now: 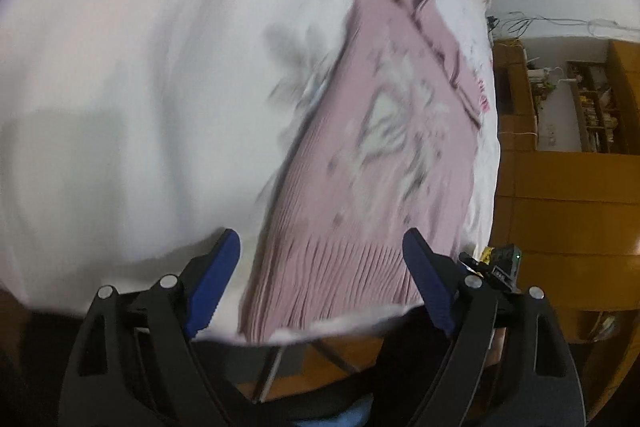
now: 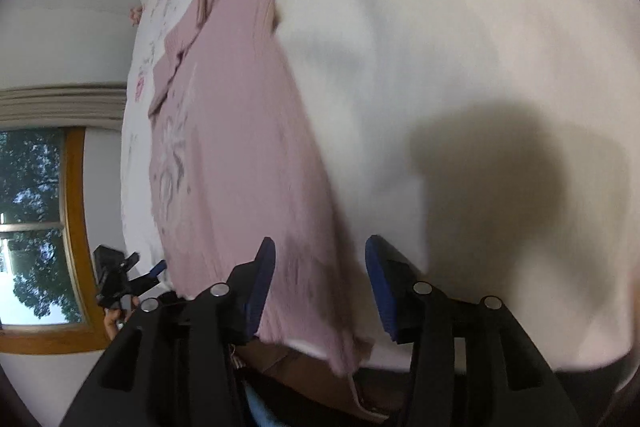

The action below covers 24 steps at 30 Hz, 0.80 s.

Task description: Fold small clothes

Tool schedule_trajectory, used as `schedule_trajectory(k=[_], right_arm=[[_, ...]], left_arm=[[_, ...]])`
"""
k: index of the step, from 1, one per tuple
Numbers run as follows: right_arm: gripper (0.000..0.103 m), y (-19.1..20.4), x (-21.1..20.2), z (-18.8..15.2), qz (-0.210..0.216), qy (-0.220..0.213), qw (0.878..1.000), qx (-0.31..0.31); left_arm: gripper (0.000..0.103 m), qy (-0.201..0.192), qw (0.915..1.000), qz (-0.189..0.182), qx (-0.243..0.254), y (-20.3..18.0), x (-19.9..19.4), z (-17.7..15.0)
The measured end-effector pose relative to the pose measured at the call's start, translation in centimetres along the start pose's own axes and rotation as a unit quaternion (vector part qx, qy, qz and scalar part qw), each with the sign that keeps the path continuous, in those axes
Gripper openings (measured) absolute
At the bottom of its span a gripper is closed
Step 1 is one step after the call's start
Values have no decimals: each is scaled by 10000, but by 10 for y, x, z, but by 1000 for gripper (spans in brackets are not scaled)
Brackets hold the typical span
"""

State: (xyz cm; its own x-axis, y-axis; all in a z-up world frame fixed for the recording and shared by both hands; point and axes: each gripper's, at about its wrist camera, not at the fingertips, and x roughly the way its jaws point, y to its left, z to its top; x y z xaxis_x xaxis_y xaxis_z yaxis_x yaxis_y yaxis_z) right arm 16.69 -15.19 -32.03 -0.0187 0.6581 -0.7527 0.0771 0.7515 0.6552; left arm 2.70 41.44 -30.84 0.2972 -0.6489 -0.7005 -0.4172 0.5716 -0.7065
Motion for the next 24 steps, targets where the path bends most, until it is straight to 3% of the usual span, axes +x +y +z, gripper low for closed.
schedule_trajectory(k=[3,12,14,16,20,21,23,24], right_arm=[[52,4,5,-16,96,118,9999,-38],[52,11,9,-46,286,134,9995,68],[52,10,10,-50,316,110,9994,114],[52,9,12,-53,345,84,9992,174],[51,13,20,-54,341,36,9991,241],[45,13,21,-54,328,18,9991,254],[31,11,21,-54,314,9,9991,277],[18,10,20,-54,303,-22,9991,288]], left_arm=[[83,176,9997,-61,-132,7,15,-13],[79,529,9985,38,166,-4,40,-30],[62,499,9981,205,305,-5,42,-34],[52,489,9982,200,293,-2,45,-38],[40,389,9991,80,163,4,42,-43],[35,391,9991,76,130,5,42,-44],[9,402,9992,-4,58,8,41,-46],[9,373,9993,-87,-2,9,39,-47]])
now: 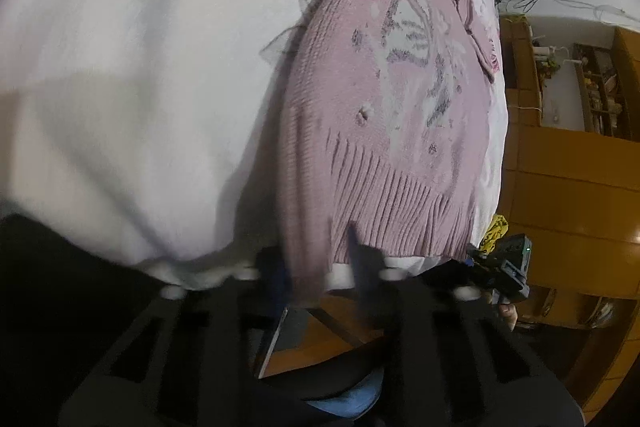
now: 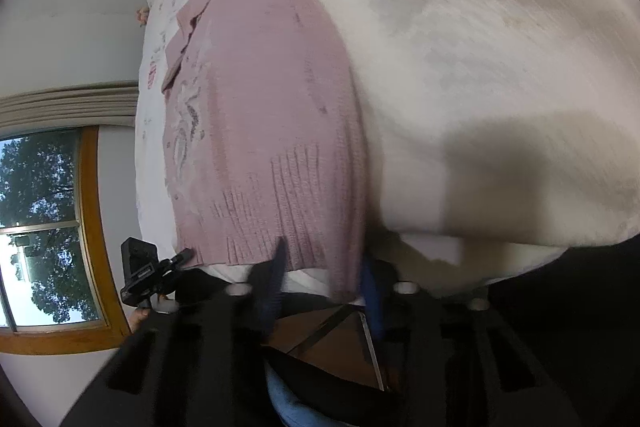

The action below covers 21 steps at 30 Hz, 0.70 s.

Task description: Fold small clothes

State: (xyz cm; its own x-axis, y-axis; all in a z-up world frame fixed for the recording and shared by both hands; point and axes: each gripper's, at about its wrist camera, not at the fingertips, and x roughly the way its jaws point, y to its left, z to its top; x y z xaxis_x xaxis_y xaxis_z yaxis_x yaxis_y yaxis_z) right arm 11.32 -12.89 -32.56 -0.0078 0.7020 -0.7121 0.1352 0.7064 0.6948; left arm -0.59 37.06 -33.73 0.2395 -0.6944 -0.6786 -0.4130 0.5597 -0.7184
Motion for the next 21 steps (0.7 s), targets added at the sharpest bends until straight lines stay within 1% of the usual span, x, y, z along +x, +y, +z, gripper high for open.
schedule_trajectory(k=[1,4,7,11,13,15,21], right_arm=[[11,0,-1,-1,8,-23,10000,5],[10,-1,-9,-2,71,-170,9998,1],[10,0,-18,-3,323,-243,9992,18],[9,2,-32,-2,697,-386,9968,85],[9,6,-36,-1,850,-451,9953,104],[9,10,-41,1,1019,-505,9934,112],[9,23,-51,11,1347,-645,9887,145]], left_arm=[[9,-47,9999,-83,-57,1,-2,-1],[8,-214,9988,-411,-169,3,-13,-5],[7,-374,9968,-676,-189,1,-23,-11],[7,-678,9906,-1161,-256,-4,-40,-16],[7,-749,9871,-1394,-264,-7,-45,-18],[7,-779,9852,-1513,-221,-13,-49,-17],[7,-940,9802,-1739,-87,-32,-68,-9]])
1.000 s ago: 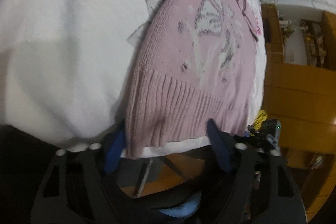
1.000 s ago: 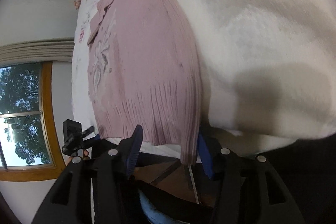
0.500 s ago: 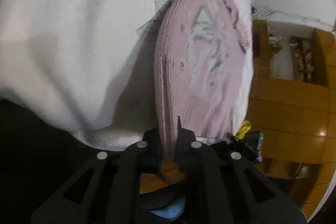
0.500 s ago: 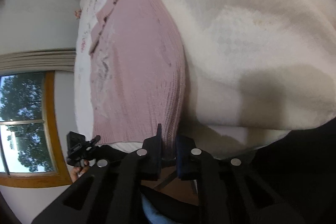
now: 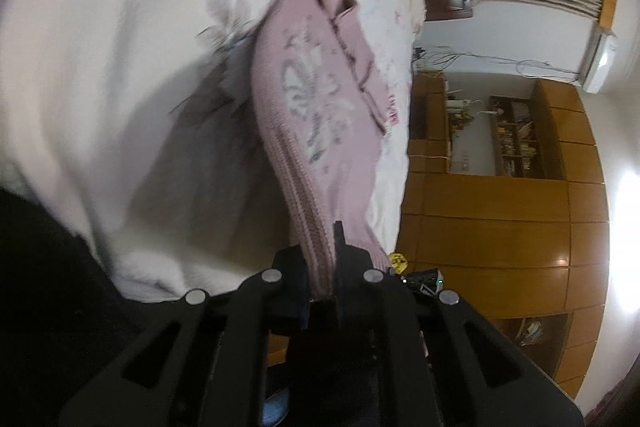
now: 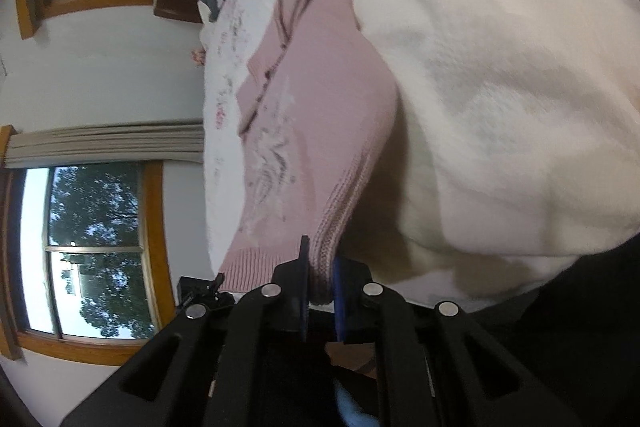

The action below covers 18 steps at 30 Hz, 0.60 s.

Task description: Fold small clothes

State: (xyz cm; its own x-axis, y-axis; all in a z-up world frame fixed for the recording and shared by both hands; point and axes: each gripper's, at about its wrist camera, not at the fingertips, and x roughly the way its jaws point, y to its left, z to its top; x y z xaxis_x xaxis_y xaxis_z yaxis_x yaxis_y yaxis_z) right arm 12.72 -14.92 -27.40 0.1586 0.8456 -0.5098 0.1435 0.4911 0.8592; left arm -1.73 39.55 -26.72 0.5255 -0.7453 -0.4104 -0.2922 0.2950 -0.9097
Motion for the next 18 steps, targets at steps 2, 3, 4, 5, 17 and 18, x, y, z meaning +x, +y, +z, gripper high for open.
schedule_trajectory(k=[2,3,4,5,17,18], right_arm=[[9,5,-3,4,105,-57,9999,13],[9,8,-5,7,146,-81,9999,8],[9,10,-7,10,168,-99,9998,2],[9,14,-9,14,201,-131,9997,-6],[9,37,-20,61,352,-377,9987,-30],[9,38,-20,65,350,-391,9986,-25]], left_arm=[[7,-59,10000,-70,36,-8,-4,6],[7,-73,9999,-102,45,-9,-6,8],[7,-90,9998,-145,52,-12,-8,12],[7,-116,9998,-176,55,-14,-10,14],[7,-312,9985,-456,1,-42,-7,64],[7,-332,9986,-396,58,-47,-5,70]])
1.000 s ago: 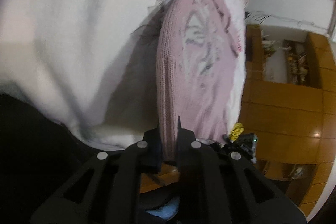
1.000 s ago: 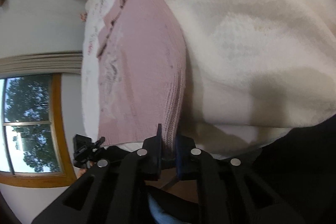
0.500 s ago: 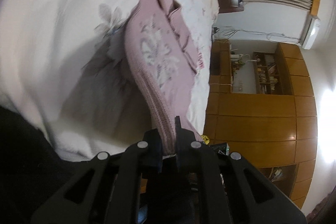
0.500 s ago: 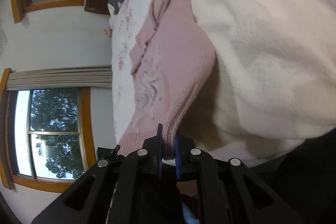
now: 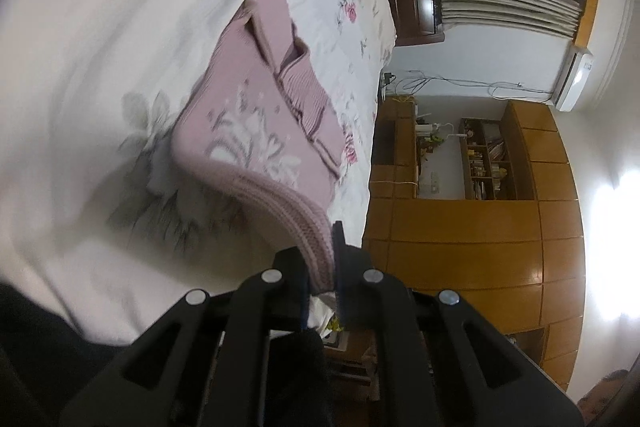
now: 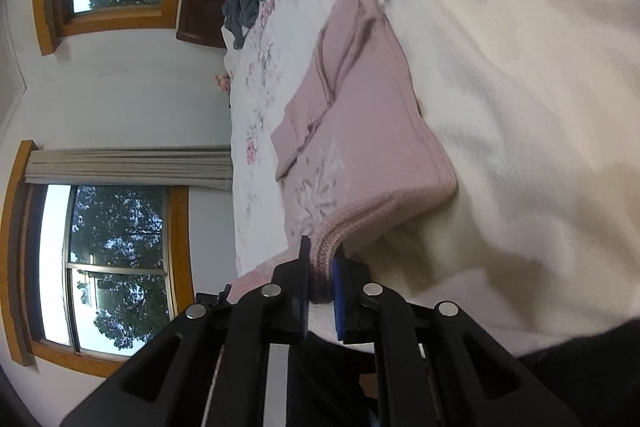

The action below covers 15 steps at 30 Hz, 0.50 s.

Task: Fold small clothes
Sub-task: 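Grasp the ribbed hem with both grippers and lift it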

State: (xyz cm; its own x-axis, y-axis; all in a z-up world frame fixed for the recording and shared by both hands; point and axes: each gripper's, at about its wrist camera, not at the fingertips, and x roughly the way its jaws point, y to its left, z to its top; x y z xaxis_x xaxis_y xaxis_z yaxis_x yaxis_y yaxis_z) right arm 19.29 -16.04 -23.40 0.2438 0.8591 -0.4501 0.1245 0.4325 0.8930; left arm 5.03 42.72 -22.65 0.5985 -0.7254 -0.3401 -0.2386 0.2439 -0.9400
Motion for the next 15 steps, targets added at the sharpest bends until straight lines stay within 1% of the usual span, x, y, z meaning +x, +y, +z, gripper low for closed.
schedule_trajectory(k=[1,8,11,15], right_arm=[[9,2,1,7,-15,-34,10000,10],[9,17,16,56,-190,-107,9997,-56],[9,23,28,82,-311,-95,9994,-116],[9,27,52,116,-508,-69,9986,-130]], left_arm=[[7,-15,9999,77,75,-6,4,7],[7,-16,9996,238,176,-26,32,59],[7,2,9992,341,185,-28,47,81],[7,40,9984,554,128,-25,76,120]])
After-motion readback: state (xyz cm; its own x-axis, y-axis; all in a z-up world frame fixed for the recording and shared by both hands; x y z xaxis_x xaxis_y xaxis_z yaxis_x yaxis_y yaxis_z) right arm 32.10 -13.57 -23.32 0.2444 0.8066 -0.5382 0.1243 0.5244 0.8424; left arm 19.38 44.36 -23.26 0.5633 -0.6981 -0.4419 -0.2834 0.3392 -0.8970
